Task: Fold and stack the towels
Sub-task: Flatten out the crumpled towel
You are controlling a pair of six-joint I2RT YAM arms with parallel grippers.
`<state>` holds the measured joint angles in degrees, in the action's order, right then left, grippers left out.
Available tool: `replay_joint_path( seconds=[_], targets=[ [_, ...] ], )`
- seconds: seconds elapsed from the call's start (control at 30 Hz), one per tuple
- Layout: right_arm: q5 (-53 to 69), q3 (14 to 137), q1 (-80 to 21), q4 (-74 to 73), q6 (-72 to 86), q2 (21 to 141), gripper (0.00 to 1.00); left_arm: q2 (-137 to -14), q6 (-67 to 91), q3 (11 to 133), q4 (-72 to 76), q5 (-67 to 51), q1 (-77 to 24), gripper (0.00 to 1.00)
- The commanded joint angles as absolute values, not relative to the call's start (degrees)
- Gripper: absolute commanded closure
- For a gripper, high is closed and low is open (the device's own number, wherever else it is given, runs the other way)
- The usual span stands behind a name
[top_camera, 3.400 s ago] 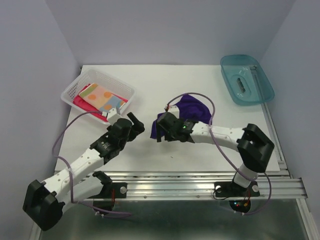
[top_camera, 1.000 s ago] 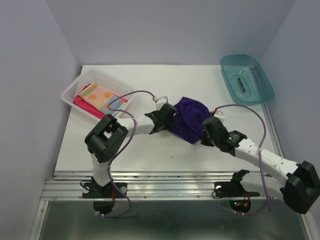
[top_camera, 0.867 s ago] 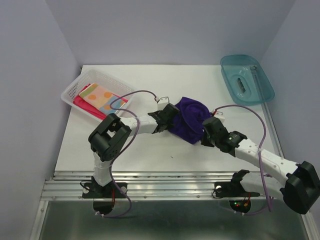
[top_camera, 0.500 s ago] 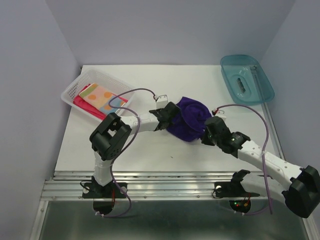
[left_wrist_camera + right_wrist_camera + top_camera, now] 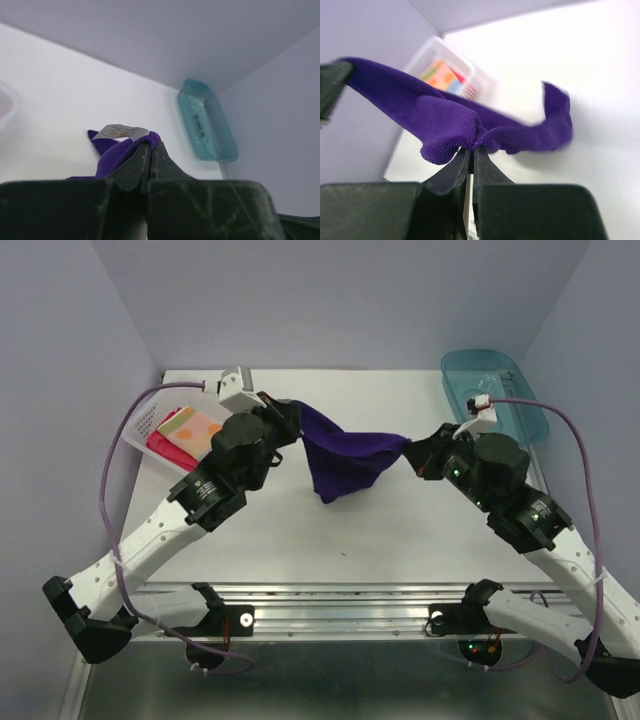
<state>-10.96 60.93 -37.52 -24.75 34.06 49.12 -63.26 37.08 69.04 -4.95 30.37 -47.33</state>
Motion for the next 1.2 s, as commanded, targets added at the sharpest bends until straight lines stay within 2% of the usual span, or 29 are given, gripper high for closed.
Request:
replay_joint_path(
  seconds=[0.0,0.13,0.23,0.57,0.73,0.8,0.97,1.17],
  targets=[
    [-8.3,76.3,-37.4,-21.4,28.8,50.6,0.99,-60.1,29.6,79.6,-2.7,32.2,-47.8,1.0],
    [-4.4,87.0,-37.3,-22.3,26.7,55.1,0.99,-59.1,25.8,87.8,-3.3,30.6,-47.8,1.0],
    [-5.9,94.6,-37.3,-24.5,25.0,59.4,0.99,-59.8,24.5,93.2,-5.2,33.2,-47.8,1.0],
    [-24.3,108.8,-37.1,-26.5,16.7,75.7,0.99,-69.0,19.4,100.2,-3.0,46.8,-46.8,1.0],
    [-19.3,110.5,-30.9,-23.4,16.7,81.7,0.99,-78.6,22.2,108.8,-8.4,38.8,-36.5,1.0],
    [-18.0,113.2,-30.3,-23.8,16.6,83.2,0.99,-79.1,22.2,110.1,-9.3,36.0,-35.9,1.0],
    [-12.8,114.5,-30.3,-25.3,17.6,81.0,0.99,-72.6,21.0,104.3,-4.2,30.9,-35.9,1.0],
    [-0.6,105.8,-30.3,-25.3,22.6,70.9,0.99,-62.3,25.6,95.3,-4.3,17.2,-36.2,1.0]
  ],
)
